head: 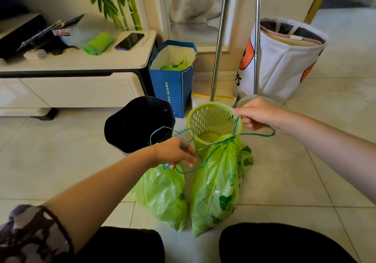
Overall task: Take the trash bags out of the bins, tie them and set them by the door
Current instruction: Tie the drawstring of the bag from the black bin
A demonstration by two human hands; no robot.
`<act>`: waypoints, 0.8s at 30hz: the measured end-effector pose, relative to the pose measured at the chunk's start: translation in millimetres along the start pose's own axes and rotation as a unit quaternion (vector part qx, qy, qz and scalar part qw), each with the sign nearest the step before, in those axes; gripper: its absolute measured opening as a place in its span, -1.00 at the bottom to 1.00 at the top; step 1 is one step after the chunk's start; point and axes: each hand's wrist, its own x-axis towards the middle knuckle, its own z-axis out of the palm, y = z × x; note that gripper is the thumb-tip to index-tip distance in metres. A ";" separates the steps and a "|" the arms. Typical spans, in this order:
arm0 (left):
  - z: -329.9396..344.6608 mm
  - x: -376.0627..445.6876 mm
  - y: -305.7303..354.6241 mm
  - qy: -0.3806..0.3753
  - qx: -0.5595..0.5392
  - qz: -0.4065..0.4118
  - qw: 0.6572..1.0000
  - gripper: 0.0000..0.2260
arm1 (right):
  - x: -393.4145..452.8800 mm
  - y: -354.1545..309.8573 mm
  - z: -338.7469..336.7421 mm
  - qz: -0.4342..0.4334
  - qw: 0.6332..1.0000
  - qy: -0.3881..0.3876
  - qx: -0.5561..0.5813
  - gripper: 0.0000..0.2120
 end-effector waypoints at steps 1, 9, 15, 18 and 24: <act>-4.2 -4.0 3.8 0.000 -0.023 0.006 1.000 -0.81 | -2.8 -5.9 0.9 0.004 0.999 0.001 0.035 -0.73; -30.1 -26.6 34.9 -0.001 -0.216 0.044 0.975 -0.89 | -31.8 -42.5 36.1 -0.035 0.988 -0.143 0.053 -0.84; -40.3 -42.9 53.0 0.066 -0.243 0.069 0.965 -0.84 | -29.1 -55.1 61.0 0.005 0.990 -0.117 0.085 -0.70; -46.0 -52.4 60.2 0.075 -0.238 0.083 0.965 -0.81 | -26.0 -60.8 66.8 0.043 0.981 -0.126 0.139 -0.68; -44.6 -66.8 53.6 0.049 -0.223 0.088 0.970 -0.73 | -17.2 -67.1 74.3 0.098 0.936 -0.100 0.323 -0.75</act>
